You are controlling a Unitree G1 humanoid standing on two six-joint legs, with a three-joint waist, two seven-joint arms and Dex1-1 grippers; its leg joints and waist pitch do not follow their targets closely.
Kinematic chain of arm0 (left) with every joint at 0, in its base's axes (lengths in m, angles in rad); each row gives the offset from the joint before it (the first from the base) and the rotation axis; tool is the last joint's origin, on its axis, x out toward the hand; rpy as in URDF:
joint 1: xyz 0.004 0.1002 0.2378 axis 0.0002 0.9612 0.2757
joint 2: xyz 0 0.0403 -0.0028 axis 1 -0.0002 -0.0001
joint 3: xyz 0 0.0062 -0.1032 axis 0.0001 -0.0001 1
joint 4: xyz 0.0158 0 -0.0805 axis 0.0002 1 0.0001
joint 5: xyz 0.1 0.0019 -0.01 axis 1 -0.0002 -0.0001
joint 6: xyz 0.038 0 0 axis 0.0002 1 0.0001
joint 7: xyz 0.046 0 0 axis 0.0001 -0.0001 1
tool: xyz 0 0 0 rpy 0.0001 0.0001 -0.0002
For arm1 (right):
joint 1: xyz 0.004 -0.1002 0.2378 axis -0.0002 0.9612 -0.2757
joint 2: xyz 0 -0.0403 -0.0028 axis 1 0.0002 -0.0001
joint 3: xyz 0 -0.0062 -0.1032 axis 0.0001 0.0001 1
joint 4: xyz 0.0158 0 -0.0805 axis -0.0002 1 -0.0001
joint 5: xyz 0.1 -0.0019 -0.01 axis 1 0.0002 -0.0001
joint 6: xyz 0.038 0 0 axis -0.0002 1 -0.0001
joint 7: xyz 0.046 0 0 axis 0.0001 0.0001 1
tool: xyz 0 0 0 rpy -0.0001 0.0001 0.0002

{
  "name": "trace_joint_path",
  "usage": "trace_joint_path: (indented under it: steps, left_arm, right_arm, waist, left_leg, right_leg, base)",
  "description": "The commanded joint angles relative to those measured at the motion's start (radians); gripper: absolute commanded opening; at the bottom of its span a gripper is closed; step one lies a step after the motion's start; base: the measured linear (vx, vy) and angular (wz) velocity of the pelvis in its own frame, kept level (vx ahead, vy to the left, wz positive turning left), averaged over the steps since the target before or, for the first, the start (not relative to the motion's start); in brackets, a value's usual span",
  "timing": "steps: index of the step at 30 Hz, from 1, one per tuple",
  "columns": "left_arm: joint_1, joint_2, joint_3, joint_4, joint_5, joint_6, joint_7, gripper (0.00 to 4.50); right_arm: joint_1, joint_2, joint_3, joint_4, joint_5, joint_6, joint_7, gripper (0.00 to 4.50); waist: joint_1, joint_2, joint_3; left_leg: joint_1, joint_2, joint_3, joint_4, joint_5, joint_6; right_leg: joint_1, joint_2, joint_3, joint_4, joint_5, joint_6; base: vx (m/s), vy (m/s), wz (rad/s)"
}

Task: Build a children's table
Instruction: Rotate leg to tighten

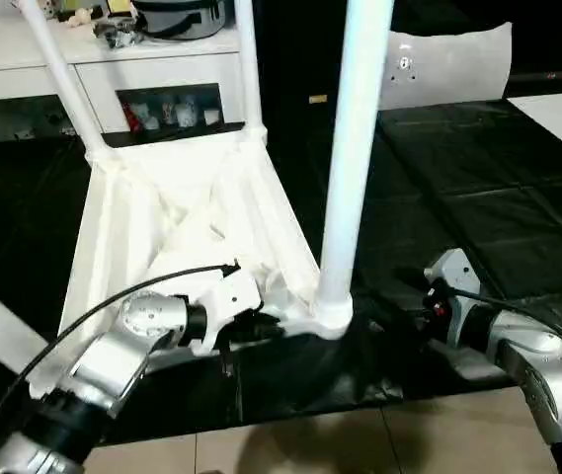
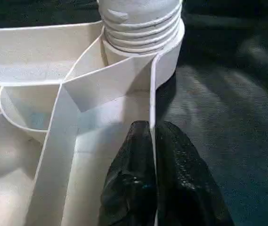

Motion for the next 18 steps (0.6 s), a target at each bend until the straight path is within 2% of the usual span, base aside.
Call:
trace_joint_path:
  steps: [1, 2, 3, 5, 8, 10, 11, 13, 14, 15, 16, 18]
  left_arm:
    - [-0.034, -0.004, 0.035, 0.073, 0.036, -0.02, 0.072, 0.02]
    - [-0.076, -0.029, 0.047, 0.156, 0.038, -0.064, 0.089, 0.02]
    - [-0.092, -0.04, 0.052, 0.184, 0.033, -0.074, 0.088, 0.02]
    - [-0.112, -0.053, 0.055, 0.219, 0.024, -0.088, 0.077, 0.02]
    - [-0.13, -0.062, 0.046, 0.25, 0.017, -0.103, 0.045, 0.02]
    - [-0.14, -0.069, 0.016, 0.27, 0.009, -0.128, -0.034, 0.02]
    - [-0.138, -0.069, -0.004, 0.266, 0.006, -0.143, -0.078, 0.02]
    - [-0.138, -0.07, -0.025, 0.272, 0.003, -0.174, -0.124, 0.02]
    - [-0.14, -0.071, -0.031, 0.28, 0.004, -0.188, -0.14, 0.02]
    - [-0.142, -0.073, -0.047, 0.293, 0.006, -0.224, -0.182, 0.02]
    - [-0.143, -0.072, -0.052, 0.298, 0.008, -0.236, -0.193, 0.02]
    - [-0.143, -0.07, -0.057, 0.304, 0.013, -0.248, -0.203, 0.02]
  right_arm:
    - [-0.012, 0.006, -0.006, -0.003, 0.003, 0.0, -0.01, 4.5]
    - [-0.021, 0.007, -0.01, 0.006, -0.001, -0.005, -0.017, 4.5]
    - [-0.026, 0.007, -0.012, 0.011, -0.003, -0.007, -0.02, 4.5]
    - [-0.033, 0.008, -0.015, 0.017, -0.005, -0.012, -0.026, 4.5]
    - [-0.043, 0.01, -0.019, 0.027, -0.006, -0.018, -0.035, 4.5]
    - [-0.057, 0.011, -0.018, 0.037, -0.006, -0.023, -0.031, 4.5]
    - [-0.062, 0.006, -0.014, 0.039, -0.004, -0.025, -0.018, 4.5]
    - [-0.065, -0.001, -0.009, 0.041, -0.003, -0.031, -0.002, 4.5]
    - [-0.065, -0.004, -0.007, 0.041, -0.003, -0.035, 0.004, 4.5]
    - [-0.061, -0.021, 0.0, 0.032, 0.007, -0.051, 0.044, 4.5]
    - [-0.059, -0.029, 0.003, 0.025, 0.014, -0.055, 0.065, 4.5]
    - [-0.056, -0.036, 0.006, 0.018, 0.022, -0.054, 0.087, 4.5]
  waist:
    - [0.003, -0.013, -0.053]
    - [0.003, -0.012, -0.054]
    - [0.002, -0.016, -0.056]
    - [0.002, -0.018, -0.058]
    - [-0.001, -0.017, -0.059]
    - [0.001, -0.014, -0.064]
    - [0.003, -0.017, -0.064]
    - [0.012, -0.014, -0.069]
    - [0.012, -0.014, -0.069]
    - [0.02, -0.019, -0.074]
    - [0.027, -0.017, -0.075]
    - [0.041, -0.016, -0.074]
  left_leg:
    - [0.005, 0.006, -0.006, -0.077, -0.305, 0.028]
    - [0.008, 0.005, -0.005, -0.074, -0.305, 0.03]
    - [0.008, 0.002, -0.005, -0.072, -0.295, 0.03]
    - [-0.002, 0.006, -0.009, -0.077, -0.27, 0.03]
    - [0.0, 0.007, -0.009, -0.076, -0.273, 0.032]
    - [0.003, 0.011, -0.005, -0.073, -0.241, 0.042]
    - [0.002, 0.011, -0.004, -0.073, -0.233, 0.046]
    - [0.0, 0.017, -0.004, -0.07, -0.189, 0.053]
    - [0.0, 0.017, -0.004, -0.07, -0.189, 0.053]
    - [0.004, 0.017, 0.001, -0.064, -0.148, 0.07]
    - [0.001, 0.019, 0.001, -0.062, -0.122, 0.078]
    - [0.002, 0.022, 0.003, -0.061, -0.115, 0.088]
  right_leg:
    - [0.039, -0.05, 0.026, -0.105, -0.543, -0.084]
    - [0.037, -0.05, 0.025, -0.109, -0.554, -0.079]
    - [0.039, -0.05, 0.025, -0.111, -0.554, -0.072]
    - [0.047, -0.052, 0.025, -0.101, -0.511, -0.079]
    - [0.044, -0.055, 0.025, -0.102, -0.518, -0.083]
    - [0.042, -0.054, 0.031, -0.093, -0.438, -0.125]
    - [0.044, -0.054, 0.032, -0.093, -0.417, -0.133]
    - [0.049, -0.056, 0.035, -0.076, -0.303, -0.175]
    - [0.049, -0.056, 0.035, -0.076, -0.303, -0.175]
    - [0.049, -0.054, 0.038, -0.067, -0.209, -0.208]
    - [0.053, -0.055, 0.039, -0.057, -0.158, -0.223]
    - [0.053, -0.056, 0.039, -0.054, -0.14, -0.233]
  base:
    - [0.0, 0.0, 0.0]
    - [0.0, 0.0, 0.0]
    - [0.0, 0.0, 0.0]
    - [0.0, 0.0, 0.0]
    - [0.0, 0.0, 0.0]
    - [0.0, 0.0, 0.0]
    - [0.0, 0.0, 0.0]
    - [0.0, 0.0, 0.0]
    - [0.051, 0.0, 0.04]
    - [0.0, 0.0, 0.0]
    - [0.0, 0.0, 0.0]
    - [0.0, 0.0, 0.0]
